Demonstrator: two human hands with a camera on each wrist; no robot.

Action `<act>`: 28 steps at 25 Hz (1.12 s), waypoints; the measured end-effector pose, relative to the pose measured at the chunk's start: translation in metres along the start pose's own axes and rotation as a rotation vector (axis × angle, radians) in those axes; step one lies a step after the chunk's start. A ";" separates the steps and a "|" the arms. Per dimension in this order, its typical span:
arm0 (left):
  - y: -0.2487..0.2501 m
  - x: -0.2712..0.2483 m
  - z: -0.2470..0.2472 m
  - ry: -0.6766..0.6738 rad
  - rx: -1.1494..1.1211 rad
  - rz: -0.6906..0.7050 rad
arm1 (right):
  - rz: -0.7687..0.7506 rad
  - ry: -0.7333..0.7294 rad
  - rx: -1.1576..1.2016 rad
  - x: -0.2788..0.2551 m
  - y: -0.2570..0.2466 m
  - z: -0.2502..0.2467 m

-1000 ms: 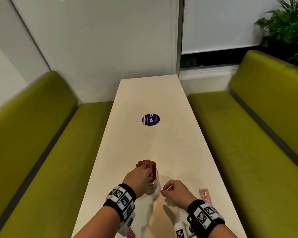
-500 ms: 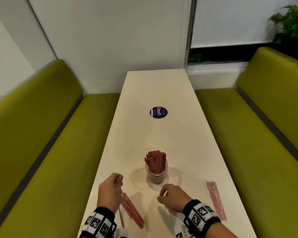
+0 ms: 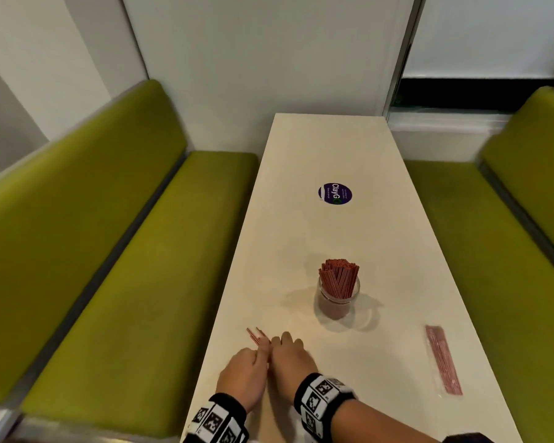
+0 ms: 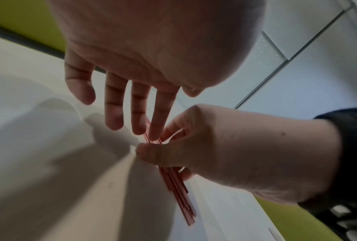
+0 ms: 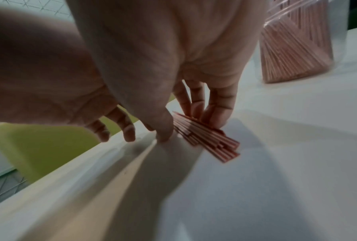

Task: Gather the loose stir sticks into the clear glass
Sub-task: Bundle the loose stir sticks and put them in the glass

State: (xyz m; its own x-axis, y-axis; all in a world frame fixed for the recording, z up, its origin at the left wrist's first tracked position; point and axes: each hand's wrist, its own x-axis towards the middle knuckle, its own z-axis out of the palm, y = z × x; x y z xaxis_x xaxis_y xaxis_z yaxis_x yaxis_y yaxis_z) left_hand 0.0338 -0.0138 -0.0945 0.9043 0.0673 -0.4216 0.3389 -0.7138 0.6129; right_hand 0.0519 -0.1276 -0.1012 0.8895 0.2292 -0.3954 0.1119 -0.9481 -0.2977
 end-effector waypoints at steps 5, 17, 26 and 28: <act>-0.035 0.005 -0.013 0.083 0.001 0.032 | -0.035 0.024 -0.140 0.001 -0.016 0.007; -0.034 0.006 -0.042 0.064 0.093 0.089 | 0.080 0.039 -0.295 0.010 -0.019 0.017; -0.036 0.004 -0.050 0.090 -0.496 -0.081 | -0.033 -0.223 0.332 -0.021 -0.016 -0.025; -0.032 0.007 -0.058 0.161 -0.461 -0.012 | -0.116 -0.265 0.379 -0.036 -0.022 -0.032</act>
State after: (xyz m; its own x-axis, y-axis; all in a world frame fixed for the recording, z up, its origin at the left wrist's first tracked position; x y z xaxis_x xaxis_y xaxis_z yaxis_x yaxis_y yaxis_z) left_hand 0.0442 0.0498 -0.0776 0.9159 0.2068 -0.3440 0.3965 -0.3319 0.8560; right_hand 0.0314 -0.1224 -0.0523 0.7315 0.4240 -0.5340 -0.0097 -0.7766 -0.6299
